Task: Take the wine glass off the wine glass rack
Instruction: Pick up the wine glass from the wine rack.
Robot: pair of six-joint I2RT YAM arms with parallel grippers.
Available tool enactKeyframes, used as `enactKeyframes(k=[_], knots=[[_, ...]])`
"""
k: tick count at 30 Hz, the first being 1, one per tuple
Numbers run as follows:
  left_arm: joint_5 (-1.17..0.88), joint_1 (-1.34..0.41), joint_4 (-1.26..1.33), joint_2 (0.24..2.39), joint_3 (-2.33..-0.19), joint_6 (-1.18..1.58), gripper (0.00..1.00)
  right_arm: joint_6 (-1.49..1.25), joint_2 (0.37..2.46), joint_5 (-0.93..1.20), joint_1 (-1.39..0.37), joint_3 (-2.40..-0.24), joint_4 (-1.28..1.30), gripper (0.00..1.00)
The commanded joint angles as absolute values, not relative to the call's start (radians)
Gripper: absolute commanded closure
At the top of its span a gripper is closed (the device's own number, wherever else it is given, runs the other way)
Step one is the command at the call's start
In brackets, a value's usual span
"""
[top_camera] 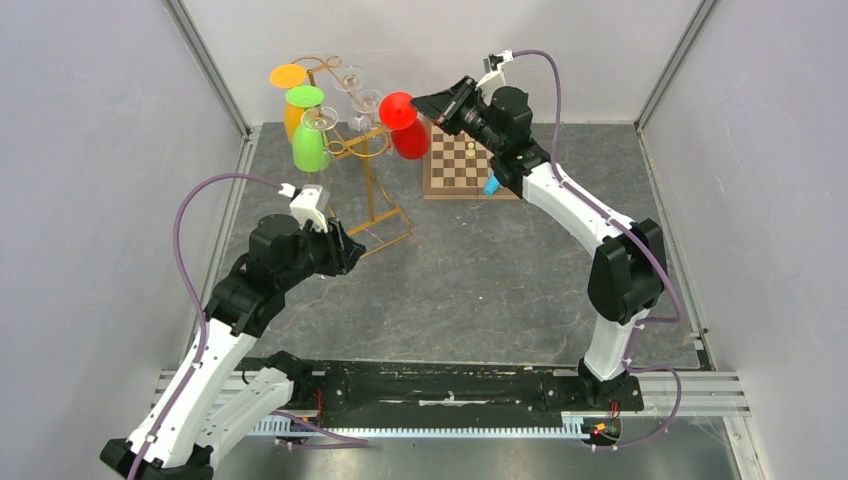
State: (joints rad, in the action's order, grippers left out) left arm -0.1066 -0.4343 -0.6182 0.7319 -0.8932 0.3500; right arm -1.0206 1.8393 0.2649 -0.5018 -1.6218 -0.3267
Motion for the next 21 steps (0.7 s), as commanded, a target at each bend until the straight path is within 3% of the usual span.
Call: enactKeyframes(k=[1, 12, 21], knots=[[-0.097, -0.438, -0.592, 0.727, -0.895, 0.316, 0.54, -1.001, 1.781, 0.218, -0.493, -1.647, -0.365, 1.0], [-0.092, -0.438, -0.595, 0.724, -0.893, 0.315, 0.54, -0.998, 1.735, 0.214, -0.483, -1.572, -0.432, 1.0], [-0.099, -0.437, -0.592, 0.723, -0.889, 0.322, 0.54, -0.961, 1.529, 0.19, -0.47, -1.277, -0.551, 1.0]])
